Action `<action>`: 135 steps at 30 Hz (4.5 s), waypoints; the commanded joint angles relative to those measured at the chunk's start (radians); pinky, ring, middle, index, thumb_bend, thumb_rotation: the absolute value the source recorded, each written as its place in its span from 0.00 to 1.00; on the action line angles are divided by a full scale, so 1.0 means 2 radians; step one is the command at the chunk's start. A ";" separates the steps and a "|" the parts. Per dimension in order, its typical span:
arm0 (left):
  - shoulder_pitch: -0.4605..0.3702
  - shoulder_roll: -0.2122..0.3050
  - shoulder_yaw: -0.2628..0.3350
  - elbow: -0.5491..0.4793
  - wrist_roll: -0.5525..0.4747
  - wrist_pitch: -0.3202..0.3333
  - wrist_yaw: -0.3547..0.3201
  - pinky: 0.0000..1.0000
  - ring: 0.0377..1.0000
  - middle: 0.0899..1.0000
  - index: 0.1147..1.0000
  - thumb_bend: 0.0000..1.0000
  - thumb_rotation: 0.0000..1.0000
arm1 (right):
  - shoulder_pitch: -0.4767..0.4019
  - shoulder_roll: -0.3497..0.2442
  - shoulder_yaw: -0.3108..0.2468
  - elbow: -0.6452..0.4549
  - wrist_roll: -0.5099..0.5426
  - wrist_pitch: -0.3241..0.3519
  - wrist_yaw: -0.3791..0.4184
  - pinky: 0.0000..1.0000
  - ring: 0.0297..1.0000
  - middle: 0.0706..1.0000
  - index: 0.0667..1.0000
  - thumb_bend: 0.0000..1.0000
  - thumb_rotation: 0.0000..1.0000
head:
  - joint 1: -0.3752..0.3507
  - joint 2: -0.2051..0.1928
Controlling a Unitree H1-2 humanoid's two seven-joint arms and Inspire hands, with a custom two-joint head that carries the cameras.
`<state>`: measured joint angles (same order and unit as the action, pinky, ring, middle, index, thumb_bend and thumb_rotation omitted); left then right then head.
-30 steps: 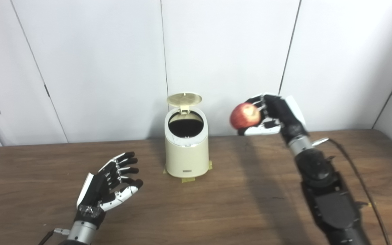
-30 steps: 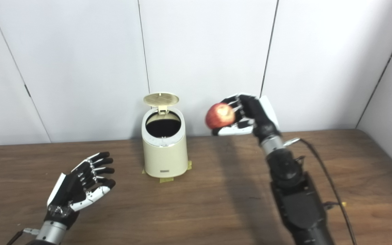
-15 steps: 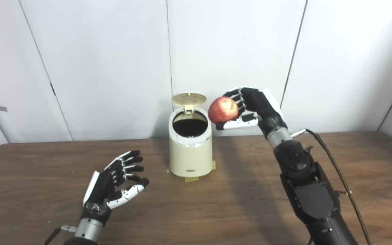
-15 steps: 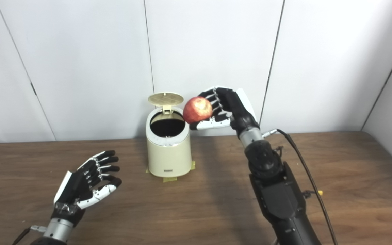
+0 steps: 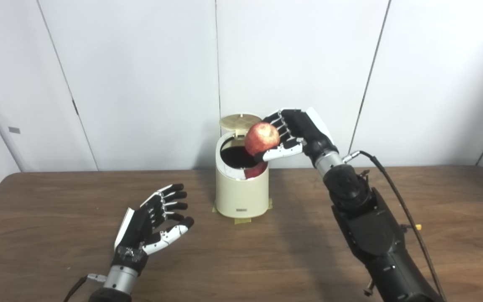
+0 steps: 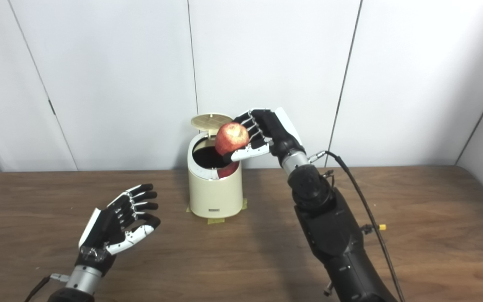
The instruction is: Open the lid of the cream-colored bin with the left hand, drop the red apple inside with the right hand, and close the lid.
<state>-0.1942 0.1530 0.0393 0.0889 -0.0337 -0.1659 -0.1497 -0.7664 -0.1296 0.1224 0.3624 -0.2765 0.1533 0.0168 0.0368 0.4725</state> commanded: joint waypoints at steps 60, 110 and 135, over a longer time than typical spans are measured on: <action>-0.016 -0.004 -0.002 -0.037 0.002 0.009 0.002 0.60 0.69 0.75 0.77 0.64 0.11 | 0.018 0.011 -0.010 -0.065 0.023 -0.059 0.007 0.48 0.56 0.59 0.61 0.87 0.10 | 0.011 0.009; -0.304 0.053 -0.086 0.046 0.127 0.114 -0.021 0.79 0.94 0.97 0.93 0.94 0.38 | 0.208 0.036 -0.078 -0.152 0.190 -0.126 0.050 0.52 0.65 0.79 0.76 0.90 0.32 | 0.014 -0.002; -0.337 0.091 -0.173 0.074 0.290 0.099 -0.057 1.00 1.00 0.86 0.79 0.98 0.44 | 0.209 0.045 -0.073 -0.158 0.184 -0.118 0.044 0.51 0.65 0.77 0.75 0.93 0.37 | 0.005 -0.001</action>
<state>-0.8207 0.3143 -0.3160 0.2710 0.5367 0.0369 -0.2738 -0.3122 -0.0455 -0.0231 0.0746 0.0919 -0.0614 0.1148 0.0460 0.4694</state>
